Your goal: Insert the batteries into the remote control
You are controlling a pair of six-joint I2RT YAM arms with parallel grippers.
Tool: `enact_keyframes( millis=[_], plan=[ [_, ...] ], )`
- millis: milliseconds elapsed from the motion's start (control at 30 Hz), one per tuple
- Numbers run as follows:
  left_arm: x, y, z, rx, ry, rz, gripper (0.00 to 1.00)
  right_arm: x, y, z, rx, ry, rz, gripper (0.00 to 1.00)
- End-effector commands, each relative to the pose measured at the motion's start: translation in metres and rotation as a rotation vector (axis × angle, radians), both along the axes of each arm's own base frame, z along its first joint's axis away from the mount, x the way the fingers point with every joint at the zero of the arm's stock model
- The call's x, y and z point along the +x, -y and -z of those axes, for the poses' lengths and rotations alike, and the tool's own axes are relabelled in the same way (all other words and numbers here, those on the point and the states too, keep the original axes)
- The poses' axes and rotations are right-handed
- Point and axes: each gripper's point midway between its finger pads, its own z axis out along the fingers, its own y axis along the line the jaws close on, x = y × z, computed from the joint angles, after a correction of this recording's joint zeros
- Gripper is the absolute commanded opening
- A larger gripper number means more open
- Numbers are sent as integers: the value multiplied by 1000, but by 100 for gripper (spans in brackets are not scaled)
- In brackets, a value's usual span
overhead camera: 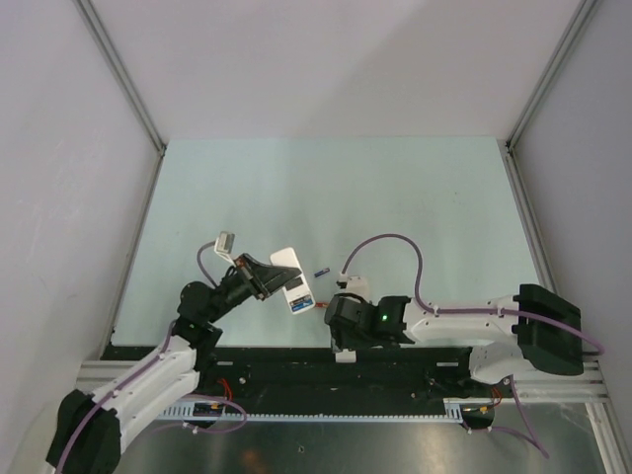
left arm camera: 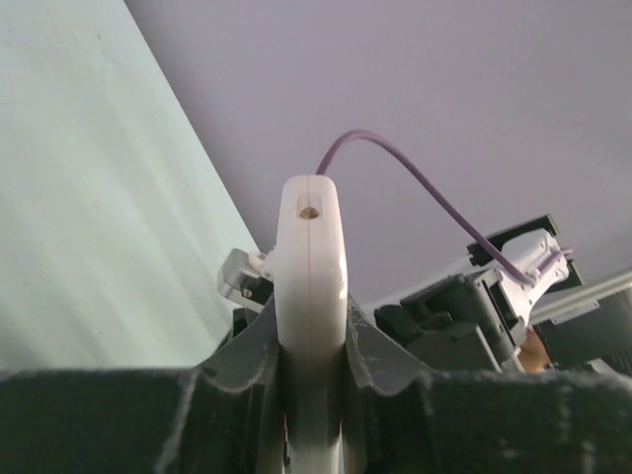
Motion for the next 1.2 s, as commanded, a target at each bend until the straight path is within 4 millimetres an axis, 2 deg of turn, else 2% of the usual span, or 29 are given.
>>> enact_keyframes(
  millis=[0,200,367,667,800,1167],
  plan=[
    [8,-13,8,13,9,-102,0,11,-4,-11,17,45,178,63],
    [7,-18,10,4,8,-132,0,0,-7,-4,-7,18,255,63],
    [5,-19,6,-18,6,-131,0,-15,-13,18,-81,-2,242,65],
    [1,-17,-4,-37,15,-111,0,-12,-10,33,-137,42,276,66],
    [0,-17,-3,-34,16,-109,0,-11,-6,44,-187,51,271,66],
    [4,-19,4,-24,-1,-131,0,-14,5,57,-262,50,258,64]
  ],
)
